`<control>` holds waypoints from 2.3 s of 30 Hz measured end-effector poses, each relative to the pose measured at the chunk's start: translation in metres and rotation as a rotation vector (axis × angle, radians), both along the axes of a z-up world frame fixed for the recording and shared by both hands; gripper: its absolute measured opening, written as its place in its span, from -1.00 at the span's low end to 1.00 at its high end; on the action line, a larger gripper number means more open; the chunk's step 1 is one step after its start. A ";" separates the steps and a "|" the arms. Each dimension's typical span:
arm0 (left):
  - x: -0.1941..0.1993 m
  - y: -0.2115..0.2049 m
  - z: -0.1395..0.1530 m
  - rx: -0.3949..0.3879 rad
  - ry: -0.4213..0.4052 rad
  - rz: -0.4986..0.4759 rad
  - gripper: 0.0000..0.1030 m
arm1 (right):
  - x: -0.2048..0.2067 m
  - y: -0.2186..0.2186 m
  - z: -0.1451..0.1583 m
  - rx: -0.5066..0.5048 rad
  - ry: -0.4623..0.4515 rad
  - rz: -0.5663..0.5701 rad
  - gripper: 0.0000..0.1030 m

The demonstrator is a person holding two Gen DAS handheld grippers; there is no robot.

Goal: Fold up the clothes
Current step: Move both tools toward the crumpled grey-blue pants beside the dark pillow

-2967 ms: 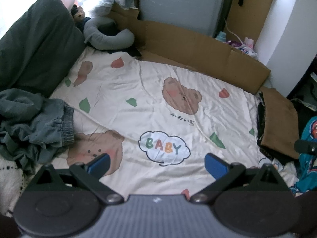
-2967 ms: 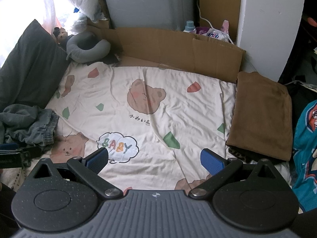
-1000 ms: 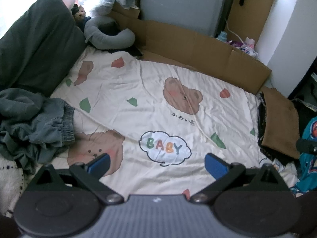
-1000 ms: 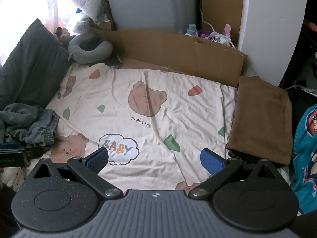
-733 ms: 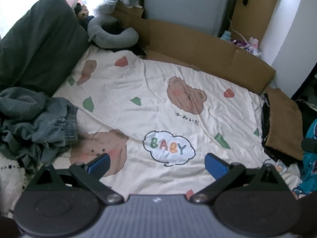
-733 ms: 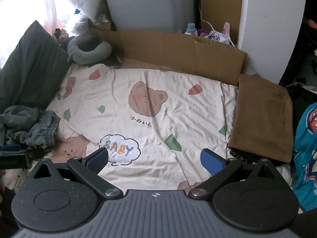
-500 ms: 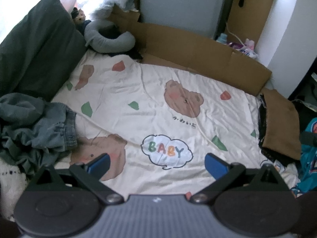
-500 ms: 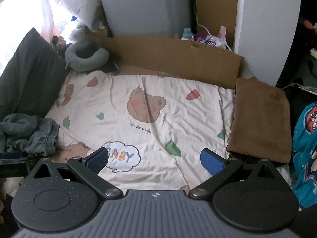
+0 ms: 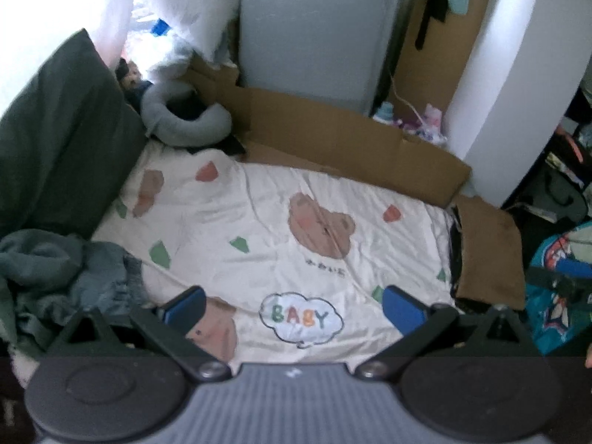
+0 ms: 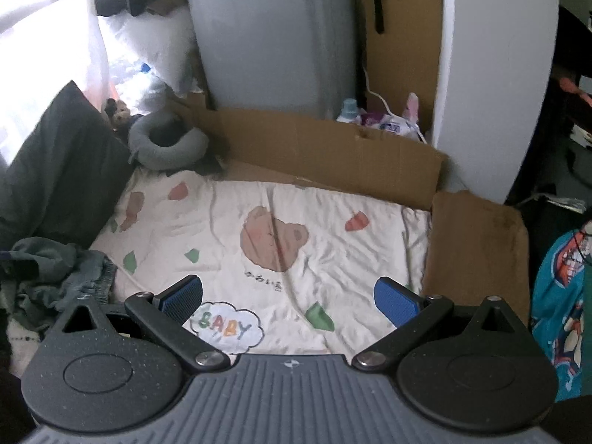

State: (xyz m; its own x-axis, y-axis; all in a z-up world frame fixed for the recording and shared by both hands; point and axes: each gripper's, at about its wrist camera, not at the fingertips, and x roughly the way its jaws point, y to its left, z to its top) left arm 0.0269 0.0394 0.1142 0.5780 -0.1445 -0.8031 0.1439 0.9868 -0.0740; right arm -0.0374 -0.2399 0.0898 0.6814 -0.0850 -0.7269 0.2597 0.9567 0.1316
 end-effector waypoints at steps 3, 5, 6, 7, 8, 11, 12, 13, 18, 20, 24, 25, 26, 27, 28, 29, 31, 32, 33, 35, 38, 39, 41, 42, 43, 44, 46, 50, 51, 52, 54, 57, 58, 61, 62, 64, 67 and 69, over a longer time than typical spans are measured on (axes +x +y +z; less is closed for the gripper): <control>0.004 0.020 0.019 0.019 -0.004 0.018 0.99 | 0.001 0.005 0.008 -0.002 -0.008 0.016 0.98; 0.007 0.036 0.033 0.025 -0.009 0.039 0.99 | 0.002 0.008 0.012 0.000 -0.011 0.031 0.98; 0.009 0.045 0.039 0.030 -0.013 0.050 0.99 | 0.003 0.010 0.015 0.004 -0.012 0.038 0.98; 0.012 0.053 0.046 0.039 -0.017 0.060 0.99 | 0.005 0.012 0.016 0.006 -0.012 0.045 0.98; 0.014 0.061 0.053 0.054 -0.022 0.068 0.99 | 0.007 0.014 0.018 0.007 -0.012 0.052 0.98; 0.020 0.085 0.073 0.074 -0.037 0.079 0.99 | 0.014 0.021 0.023 0.013 -0.013 0.073 0.98; 0.022 0.092 0.079 0.074 -0.040 0.081 0.99 | 0.017 0.024 0.024 0.015 -0.011 0.079 0.98; 0.023 0.100 0.084 0.075 -0.042 0.084 0.99 | 0.020 0.027 0.024 0.015 -0.007 0.084 0.98; 0.030 0.139 0.109 0.092 -0.064 0.140 0.99 | 0.034 0.039 0.024 0.015 0.017 0.093 0.98; 0.031 0.154 0.116 0.084 -0.074 0.166 0.99 | 0.039 0.044 0.024 0.011 0.020 0.101 0.98; 0.032 0.180 0.123 0.131 -0.073 0.198 0.98 | 0.047 0.053 0.026 -0.006 0.021 0.121 0.98; 0.032 0.186 0.123 0.140 -0.072 0.206 0.98 | 0.050 0.055 0.027 -0.010 0.021 0.127 0.98; 0.032 0.192 0.123 0.145 -0.070 0.215 0.98 | 0.052 0.057 0.027 -0.016 0.019 0.134 0.98; 0.032 0.198 0.122 0.150 -0.065 0.224 0.97 | 0.054 0.059 0.028 -0.022 0.017 0.139 0.98; 0.032 0.203 0.119 0.156 -0.059 0.230 0.95 | 0.057 0.061 0.028 -0.024 0.019 0.144 0.98; 0.032 0.207 0.114 0.163 -0.055 0.235 0.95 | 0.059 0.063 0.028 -0.021 0.022 0.148 0.98; 0.032 0.216 0.106 0.177 -0.046 0.246 0.95 | 0.064 0.066 0.027 0.008 0.029 0.159 0.98; 0.032 0.221 0.101 0.181 -0.039 0.253 0.94 | 0.066 0.068 0.027 0.022 0.028 0.165 0.98; 0.032 0.225 0.096 0.180 -0.030 0.261 0.93 | 0.067 0.070 0.026 0.028 0.030 0.171 0.98; 0.033 0.233 0.084 0.172 -0.013 0.269 0.92 | 0.071 0.076 0.023 0.018 0.040 0.185 0.98; 0.034 0.246 0.066 0.129 0.013 0.288 0.92 | 0.077 0.081 0.020 0.008 0.044 0.188 0.98; 0.034 0.250 0.061 0.118 0.020 0.300 0.92 | 0.079 0.082 0.019 0.007 0.040 0.188 0.98; 0.034 0.256 0.050 0.110 0.032 0.320 0.92 | 0.084 0.084 0.018 0.009 0.028 0.186 0.98; 0.034 0.260 0.044 0.108 0.037 0.330 0.92 | 0.087 0.085 0.018 0.014 0.024 0.185 0.98; 0.034 0.263 0.039 0.105 0.042 0.341 0.92 | 0.090 0.085 0.017 0.021 0.024 0.187 0.98; 0.034 0.267 0.033 0.104 0.045 0.352 0.92 | 0.093 0.087 0.016 0.024 0.025 0.192 0.98; 0.035 0.272 0.025 0.118 0.042 0.375 0.92 | 0.100 0.092 0.015 0.009 0.028 0.212 0.98; 0.036 0.284 0.007 0.136 0.046 0.416 0.92 | 0.114 0.103 0.012 -0.033 0.034 0.257 0.98; 0.037 0.287 0.002 0.133 0.053 0.423 0.92 | 0.117 0.106 0.011 -0.041 0.032 0.269 0.98; 0.037 0.291 -0.003 0.130 0.061 0.430 0.92 | 0.120 0.109 0.011 -0.047 0.027 0.280 0.98; 0.037 0.296 -0.014 0.125 0.074 0.437 0.92 | 0.127 0.114 0.009 -0.055 0.019 0.301 0.98; 0.039 0.304 -0.029 0.092 0.093 0.448 0.93 | 0.142 0.120 0.001 -0.023 0.037 0.337 0.98; 0.040 0.306 -0.034 0.089 0.095 0.454 0.94 | 0.147 0.121 -0.002 -0.016 0.046 0.342 0.98; 0.043 0.310 -0.047 0.098 0.095 0.464 0.98 | 0.161 0.125 -0.011 -0.001 0.072 0.357 0.98; 0.044 0.312 -0.051 0.095 0.097 0.468 0.98 | 0.164 0.126 -0.014 -0.008 0.078 0.364 0.98; 0.047 0.315 -0.059 0.086 0.102 0.477 0.98 | 0.173 0.130 -0.020 -0.020 0.095 0.383 0.98; 0.051 0.321 -0.072 0.071 0.108 0.495 0.98 | 0.185 0.134 -0.030 -0.037 0.115 0.412 0.98; 0.053 0.325 -0.078 0.061 0.109 0.510 0.98 | 0.193 0.137 -0.037 -0.044 0.126 0.431 0.98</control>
State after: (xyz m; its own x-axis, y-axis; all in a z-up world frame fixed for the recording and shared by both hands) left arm 0.0803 0.3641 0.0360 0.4754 0.1824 -0.8607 -0.3615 0.9324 -0.0021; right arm 0.1555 -0.1031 0.0525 0.5679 0.1544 -0.8085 -0.1524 0.9850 0.0811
